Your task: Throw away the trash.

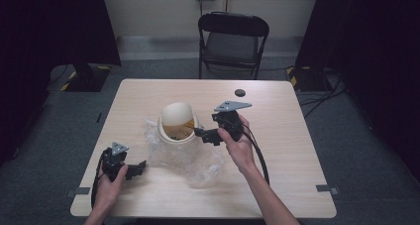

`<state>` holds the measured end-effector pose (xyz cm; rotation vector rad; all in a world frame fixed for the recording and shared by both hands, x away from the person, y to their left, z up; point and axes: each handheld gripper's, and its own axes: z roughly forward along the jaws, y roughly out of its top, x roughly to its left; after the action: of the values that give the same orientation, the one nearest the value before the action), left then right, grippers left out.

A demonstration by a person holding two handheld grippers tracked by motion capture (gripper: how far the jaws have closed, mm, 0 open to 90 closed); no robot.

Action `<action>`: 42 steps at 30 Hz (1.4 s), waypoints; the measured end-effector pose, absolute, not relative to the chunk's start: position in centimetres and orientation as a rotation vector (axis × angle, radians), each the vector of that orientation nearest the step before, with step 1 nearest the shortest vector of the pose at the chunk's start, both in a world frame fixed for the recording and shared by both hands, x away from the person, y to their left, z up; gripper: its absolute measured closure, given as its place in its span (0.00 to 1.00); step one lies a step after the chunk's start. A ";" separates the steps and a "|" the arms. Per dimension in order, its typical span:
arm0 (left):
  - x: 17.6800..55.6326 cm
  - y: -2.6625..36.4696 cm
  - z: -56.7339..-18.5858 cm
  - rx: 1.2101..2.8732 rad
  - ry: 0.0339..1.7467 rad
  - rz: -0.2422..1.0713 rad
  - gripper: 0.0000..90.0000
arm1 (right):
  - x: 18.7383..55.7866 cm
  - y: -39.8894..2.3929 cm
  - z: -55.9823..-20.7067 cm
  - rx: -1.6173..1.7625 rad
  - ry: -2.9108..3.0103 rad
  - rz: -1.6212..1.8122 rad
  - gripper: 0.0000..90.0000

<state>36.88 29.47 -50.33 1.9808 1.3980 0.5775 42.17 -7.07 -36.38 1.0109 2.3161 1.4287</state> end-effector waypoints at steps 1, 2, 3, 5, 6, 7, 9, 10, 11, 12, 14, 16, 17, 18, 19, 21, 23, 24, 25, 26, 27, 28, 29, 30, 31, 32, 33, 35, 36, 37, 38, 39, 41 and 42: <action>36.9 29.5 -50.3 1.981 1.398 0.577 0.00 | 42.2 -7.2 -36.4 1.007 2.317 1.425 0.15; 36.9 29.5 -50.3 1.981 1.398 0.577 0.00 | 42.1 -7.4 -36.5 1.008 2.314 1.414 0.15; 36.9 29.5 -50.3 1.981 1.398 0.578 0.00 | 42.1 -7.5 -36.5 1.011 2.308 1.407 0.15; 36.9 29.5 -50.3 1.981 1.398 0.577 0.00 | 42.0 -7.9 -36.6 1.016 2.293 1.390 0.15; 36.9 29.5 -50.3 1.981 1.398 0.578 0.00 | 41.9 -8.1 -36.7 1.021 2.285 1.380 0.15; 36.9 29.5 -50.3 1.981 1.398 0.577 0.00 | 41.9 -8.3 -36.7 1.030 2.281 1.374 0.15; 36.9 29.5 -50.3 1.981 1.398 0.578 0.00 | 41.8 -8.7 -36.8 1.046 2.268 1.361 0.15; 36.9 29.5 -50.3 1.981 1.398 0.577 0.00 | 41.8 -9.0 -36.8 1.047 2.262 1.353 0.15; 36.9 29.5 -50.3 1.981 1.398 0.577 0.00 | 41.7 -9.2 -36.8 1.056 2.258 1.346 0.15; 36.9 29.5 -50.3 1.981 1.398 0.578 0.00 | 41.7 -9.5 -36.9 1.061 2.251 1.347 0.15; 36.9 29.5 -50.3 1.981 1.398 0.577 0.00 | 41.7 -10.1 -36.9 1.079 2.245 1.349 0.15; 36.9 29.5 -50.3 1.981 1.398 0.577 0.00 | 41.7 -10.6 -37.0 1.092 2.244 1.345 0.16; 36.9 29.5 -50.3 1.980 1.398 0.578 0.00 | 41.7 -10.9 -37.1 1.098 2.244 1.338 0.16; 36.9 29.5 -50.3 1.980 1.398 0.578 0.00 | 41.7 -11.1 -37.1 1.104 2.244 1.333 0.16; 36.9 29.5 -50.3 1.981 1.398 0.577 0.00 | 41.6 -11.4 -37.2 1.108 2.241 1.329 0.16; 36.9 29.5 -50.3 1.981 1.398 0.577 0.00 | 41.6 -12.0 -37.3 1.118 2.230 1.324 0.16; 36.9 29.5 -50.3 1.981 1.398 0.577 0.00 | 41.5 -12.7 -37.5 1.138 2.221 1.316 0.16; 36.9 29.5 -50.3 1.981 1.398 0.577 0.00 | 41.5 -12.9 -37.5 1.144 2.217 1.319 0.16; 36.9 29.5 -50.3 1.981 1.397 0.577 0.00 | 41.4 -13.2 -37.6 1.152 2.218 1.333 0.16; 36.9 29.5 -50.3 1.987 1.391 0.574 0.00 | 41.3 -13.5 -37.7 1.152 2.219 1.334 0.16; 36.9 29.6 -50.3 1.987 1.389 0.574 0.00 | 41.2 -13.7 -37.9 1.153 2.216 1.334 0.16; 36.9 29.6 -50.3 1.988 1.389 0.574 0.00 | 41.1 -13.9 -38.0 1.161 2.209 1.329 0.16; 36.9 29.6 -50.3 1.988 1.389 0.574 0.00 | 41.0 -14.2 -38.1 1.163 2.204 1.332 0.16; 36.9 29.6 -50.3 1.988 1.389 0.574 0.00 | 41.0 -14.4 -38.3 1.165 2.203 1.332 0.16; 36.9 29.6 -50.3 1.987 1.389 0.574 0.00 | 40.9 -14.7 -38.4 1.170 2.198 1.326 0.16; 36.9 29.6 -50.3 1.987 1.389 0.574 0.00 | 40.9 -15.0 -38.5 1.173 2.193 1.319 0.16; 36.9 29.6 -50.3 1.987 1.389 0.574 0.00 | 40.8 -15.3 -38.7 1.184 2.189 1.316 0.16; 36.9 29.6 -50.3 1.988 1.389 0.574 0.00 | 40.7 -15.8 -38.9 1.199 2.183 1.302 0.16; 36.9 29.6 -50.3 1.988 1.389 0.574 0.00 | 40.7 -16.1 -39.0 1.207 2.178 1.295 0.16; 36.9 29.6 -50.3 1.987 1.389 0.574 0.00 | 40.6 -16.4 -39.1 1.208 2.175 1.288 0.16; 36.9 29.6 -50.3 1.988 1.389 0.574 0.00 | 40.6 -16.6 -39.2 1.209 2.172 1.289 0.16; 36.9 29.6 -50.3 1.988 1.389 0.574 0.00 | 40.5 -16.9 -39.3 1.215 2.168 1.295 0.16; 36.9 29.5 -50.3 1.987 1.389 0.574 0.00 | 40.3 -17.4 -39.4 1.221 2.157 1.290 0.16; 36.9 29.6 -50.3 1.988 1.389 0.574 0.00 | 40.3 -17.7 -39.5 1.223 2.151 1.287 0.16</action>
<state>36.86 29.55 -50.32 1.9875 1.3892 0.5737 40.28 -17.67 -39.48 1.2233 2.1515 1.2871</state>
